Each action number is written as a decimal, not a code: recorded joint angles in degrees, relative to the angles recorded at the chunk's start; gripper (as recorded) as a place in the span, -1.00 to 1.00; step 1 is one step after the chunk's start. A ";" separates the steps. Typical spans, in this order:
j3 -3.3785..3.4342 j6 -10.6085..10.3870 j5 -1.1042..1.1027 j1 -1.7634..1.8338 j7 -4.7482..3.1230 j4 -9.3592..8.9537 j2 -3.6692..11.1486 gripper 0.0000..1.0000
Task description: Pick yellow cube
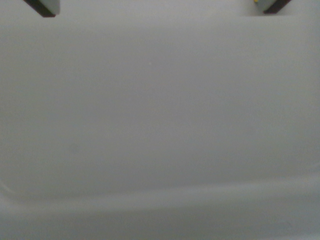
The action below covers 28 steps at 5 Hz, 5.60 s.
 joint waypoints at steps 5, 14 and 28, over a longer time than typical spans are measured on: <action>1.85 -7.38 -0.08 1.74 3.12 -6.24 1.50 -1.00; 4.50 -17.98 -0.19 4.23 7.61 -15.20 3.64 -1.00; 8.90 -35.57 -0.37 8.36 15.05 -30.07 7.21 -1.00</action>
